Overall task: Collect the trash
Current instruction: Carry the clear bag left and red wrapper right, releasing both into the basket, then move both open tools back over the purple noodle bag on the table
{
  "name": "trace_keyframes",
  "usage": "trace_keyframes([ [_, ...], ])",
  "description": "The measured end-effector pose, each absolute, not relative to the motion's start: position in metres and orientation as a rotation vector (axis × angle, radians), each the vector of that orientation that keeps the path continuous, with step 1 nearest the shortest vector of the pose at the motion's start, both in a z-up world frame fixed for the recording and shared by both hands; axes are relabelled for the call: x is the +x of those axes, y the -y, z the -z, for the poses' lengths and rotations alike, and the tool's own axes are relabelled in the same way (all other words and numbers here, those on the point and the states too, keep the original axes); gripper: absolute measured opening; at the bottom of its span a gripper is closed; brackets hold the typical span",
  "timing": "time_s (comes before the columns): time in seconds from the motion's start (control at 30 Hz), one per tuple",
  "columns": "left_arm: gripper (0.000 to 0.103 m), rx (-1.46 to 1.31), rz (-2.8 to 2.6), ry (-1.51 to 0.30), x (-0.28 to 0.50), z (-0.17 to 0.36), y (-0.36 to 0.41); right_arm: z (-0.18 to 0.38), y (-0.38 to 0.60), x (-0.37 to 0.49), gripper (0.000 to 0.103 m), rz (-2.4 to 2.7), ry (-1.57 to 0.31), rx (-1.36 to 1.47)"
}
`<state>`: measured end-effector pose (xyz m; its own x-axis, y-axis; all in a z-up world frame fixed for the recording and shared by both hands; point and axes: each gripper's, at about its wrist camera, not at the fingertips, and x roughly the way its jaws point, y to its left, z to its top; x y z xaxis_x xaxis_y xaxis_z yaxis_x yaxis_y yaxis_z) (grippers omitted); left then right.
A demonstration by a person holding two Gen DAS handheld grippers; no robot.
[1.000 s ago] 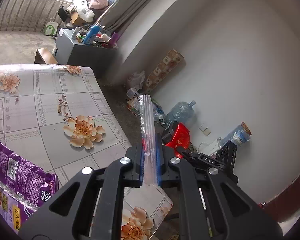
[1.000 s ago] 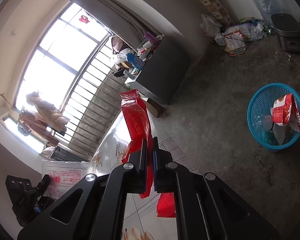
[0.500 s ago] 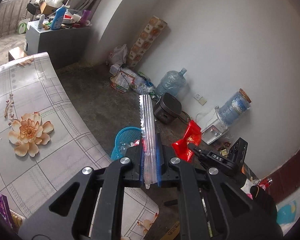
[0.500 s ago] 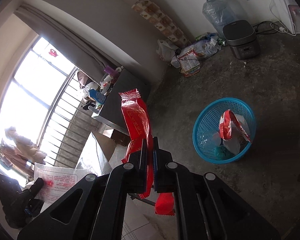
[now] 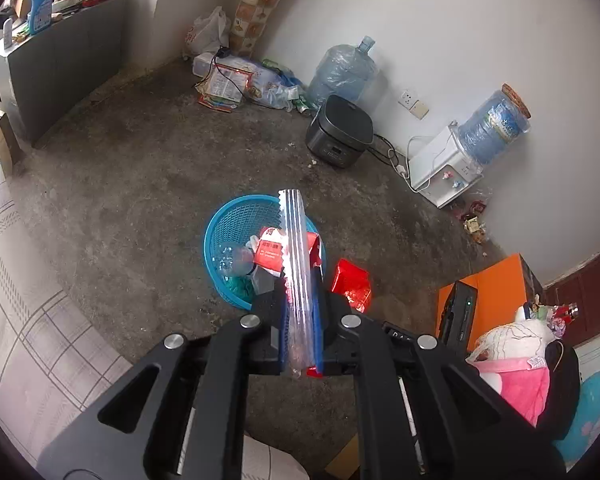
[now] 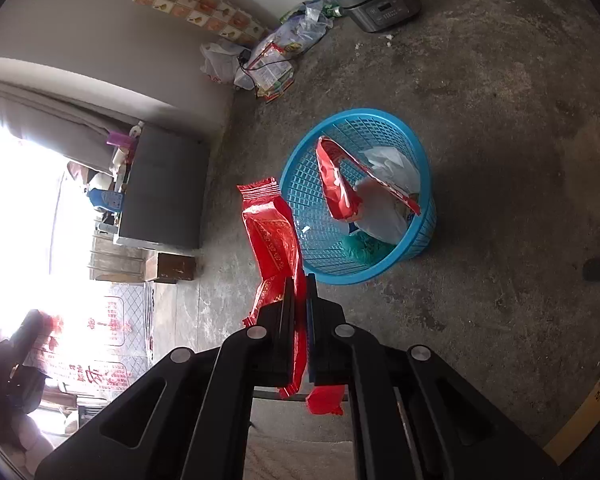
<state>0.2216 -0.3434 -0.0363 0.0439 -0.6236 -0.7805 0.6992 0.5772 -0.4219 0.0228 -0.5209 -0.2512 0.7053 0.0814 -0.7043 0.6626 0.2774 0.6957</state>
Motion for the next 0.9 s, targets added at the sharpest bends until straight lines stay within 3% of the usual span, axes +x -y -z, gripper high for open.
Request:
trace_keyframes([
  [0.37,0.008,0.348,0.962,-1.244,0.252,0.129,0.470,0.359,0.580,0.083,0.005,0.538,-0.909,1.433],
  [0.67,0.009,0.408,0.955,-1.238,0.271,0.174,0.504,0.368,0.629,0.138,0.006,0.627,-0.920,1.240],
  [0.73,0.020,0.415,0.958,-1.249,0.273,0.181,0.510,0.375,0.633,0.146,0.010,0.604,-0.966,1.220],
  [0.8,0.029,0.417,0.949,-1.257,0.276,0.186,0.514,0.379,0.634,0.149,0.035,0.602,-1.027,1.192],
  [0.9,0.036,0.386,0.955,-1.268,0.278,0.183,0.510,0.374,0.631,0.142,0.049,0.609,-1.038,1.139],
])
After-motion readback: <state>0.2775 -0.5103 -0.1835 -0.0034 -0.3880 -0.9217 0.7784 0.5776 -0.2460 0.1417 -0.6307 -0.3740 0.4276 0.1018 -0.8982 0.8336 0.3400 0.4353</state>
